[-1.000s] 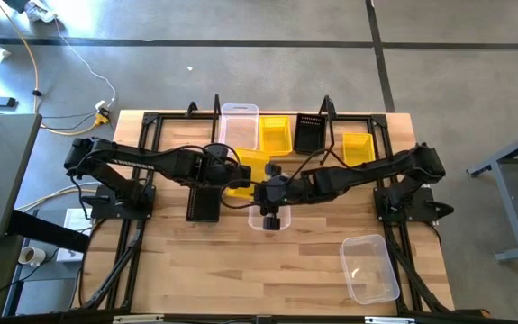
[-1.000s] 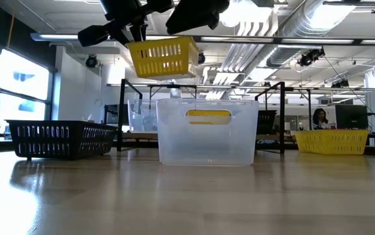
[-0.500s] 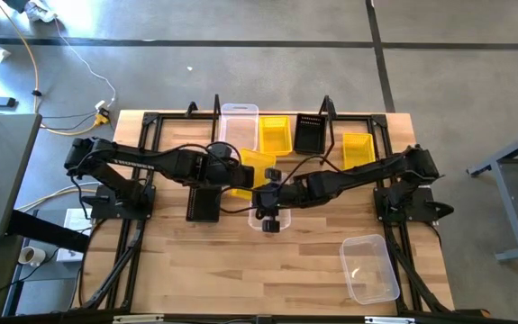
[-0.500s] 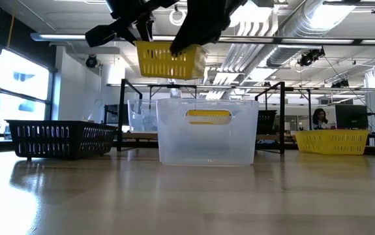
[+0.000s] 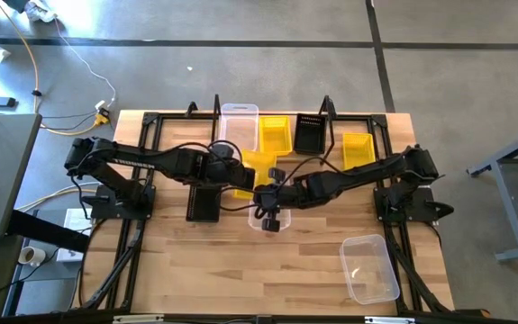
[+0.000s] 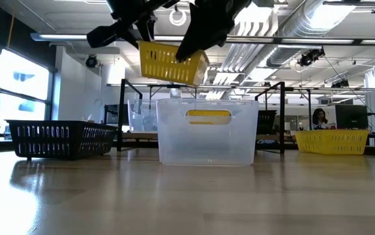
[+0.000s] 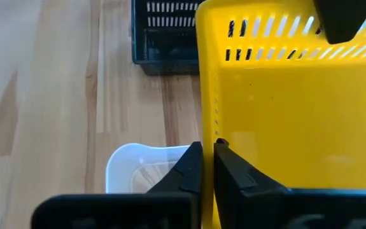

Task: Stack baskets on shelf by color
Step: Stack the left yellow bin on the yellow bin on the shelf

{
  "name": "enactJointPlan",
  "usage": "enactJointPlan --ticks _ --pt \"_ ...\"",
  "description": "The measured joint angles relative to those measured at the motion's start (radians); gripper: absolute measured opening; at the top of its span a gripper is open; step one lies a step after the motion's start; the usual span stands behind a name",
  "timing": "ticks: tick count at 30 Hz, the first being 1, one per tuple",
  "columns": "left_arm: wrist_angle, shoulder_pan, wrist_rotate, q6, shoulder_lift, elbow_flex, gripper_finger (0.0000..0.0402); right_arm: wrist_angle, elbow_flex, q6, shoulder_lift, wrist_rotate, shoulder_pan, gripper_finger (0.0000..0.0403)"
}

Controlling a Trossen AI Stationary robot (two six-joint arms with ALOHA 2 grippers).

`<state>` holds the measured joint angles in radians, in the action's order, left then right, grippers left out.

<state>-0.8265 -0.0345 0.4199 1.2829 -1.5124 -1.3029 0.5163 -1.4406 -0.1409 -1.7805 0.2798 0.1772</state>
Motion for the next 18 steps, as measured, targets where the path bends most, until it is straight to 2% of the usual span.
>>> enactJointPlan --ticks 9,18 --pt "0.007 0.004 -0.031 -0.076 0.000 0.000 0.0087 0.033 0.000 -0.066 0.000 0.014 0.019 0.0001" --pt "0.011 -0.023 -0.098 -0.212 0.009 -0.002 0.0146 0.281 -0.125 -0.131 0.002 0.072 0.072 0.0000"
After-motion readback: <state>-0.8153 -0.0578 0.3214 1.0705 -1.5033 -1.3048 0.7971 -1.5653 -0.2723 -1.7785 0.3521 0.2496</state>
